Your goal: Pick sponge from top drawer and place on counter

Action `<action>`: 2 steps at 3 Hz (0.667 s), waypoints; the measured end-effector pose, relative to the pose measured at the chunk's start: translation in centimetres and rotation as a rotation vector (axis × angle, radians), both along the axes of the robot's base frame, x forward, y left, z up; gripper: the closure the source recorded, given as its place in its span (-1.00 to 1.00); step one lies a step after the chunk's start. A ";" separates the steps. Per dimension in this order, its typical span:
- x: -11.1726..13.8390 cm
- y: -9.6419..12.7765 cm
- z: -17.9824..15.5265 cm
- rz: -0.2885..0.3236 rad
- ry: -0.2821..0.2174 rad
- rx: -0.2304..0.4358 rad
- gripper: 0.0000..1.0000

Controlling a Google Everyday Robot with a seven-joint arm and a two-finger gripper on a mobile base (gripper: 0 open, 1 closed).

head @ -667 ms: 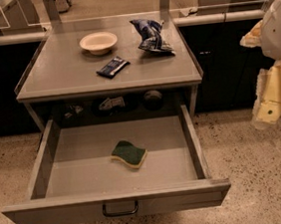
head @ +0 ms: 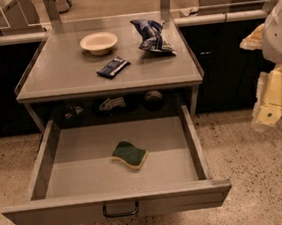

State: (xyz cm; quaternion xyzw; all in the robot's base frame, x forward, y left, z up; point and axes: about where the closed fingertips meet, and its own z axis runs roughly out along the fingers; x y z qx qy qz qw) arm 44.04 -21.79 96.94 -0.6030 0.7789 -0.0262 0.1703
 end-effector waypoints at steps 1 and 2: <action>1.1 -0.3 -3.1 0.025 0.000 0.106 -1.00; 3.4 1.6 -6.3 0.088 0.006 0.255 -1.00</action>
Offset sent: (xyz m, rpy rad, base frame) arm 0.0616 0.0346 -0.0980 0.4439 0.0183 0.1604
